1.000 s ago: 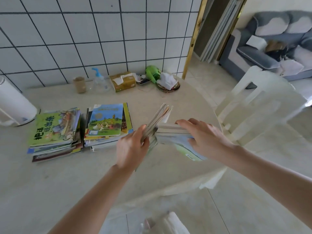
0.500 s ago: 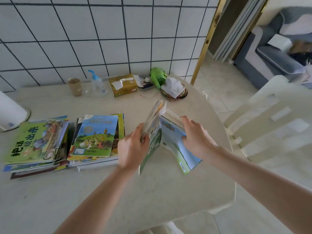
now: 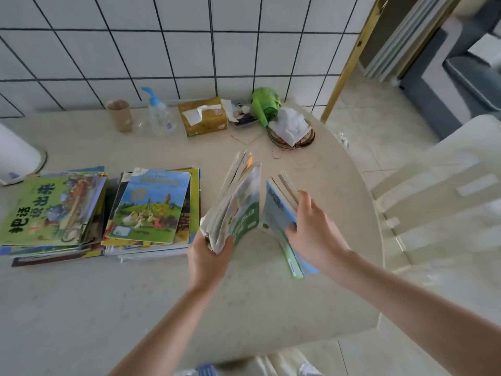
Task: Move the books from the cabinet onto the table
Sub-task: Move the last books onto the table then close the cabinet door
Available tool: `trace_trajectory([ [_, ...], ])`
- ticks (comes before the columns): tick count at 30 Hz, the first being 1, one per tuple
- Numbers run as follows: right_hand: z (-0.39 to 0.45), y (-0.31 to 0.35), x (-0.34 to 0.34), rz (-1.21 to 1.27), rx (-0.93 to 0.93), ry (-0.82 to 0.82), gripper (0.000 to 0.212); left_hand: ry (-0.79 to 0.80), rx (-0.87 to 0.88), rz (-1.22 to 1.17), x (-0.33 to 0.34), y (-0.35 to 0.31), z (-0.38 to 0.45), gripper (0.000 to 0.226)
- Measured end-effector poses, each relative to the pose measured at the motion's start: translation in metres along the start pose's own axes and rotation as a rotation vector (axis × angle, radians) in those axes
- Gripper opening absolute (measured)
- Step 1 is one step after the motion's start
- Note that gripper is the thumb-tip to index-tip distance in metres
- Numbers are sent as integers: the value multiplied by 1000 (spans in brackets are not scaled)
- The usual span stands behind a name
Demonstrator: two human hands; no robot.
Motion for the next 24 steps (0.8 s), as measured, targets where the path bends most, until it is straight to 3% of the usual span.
trace_trajectory([
  [5,0,4,13,-86,16,54,59,13,-12,-71,9,13,5,40],
  [9,2,6,14,-126,10,71,65,-79,-73,-218,1,12,13,23],
  [17,7,-27,-7,-24,155,64,39,-29,-203,-372,3,-3,36,14],
  [24,11,-53,-33,-6,239,15,37,100,-452,-517,31,-2,83,26],
])
Point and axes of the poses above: each hand's wrist, its own z-axis towards the middle knuckle, its own x-axis out of the palm, y = z × x, the point moved 10 cm from there along z, towards the middle knuckle, and after that the axes turned 3 degrees about -z, right-handed, at the moved point
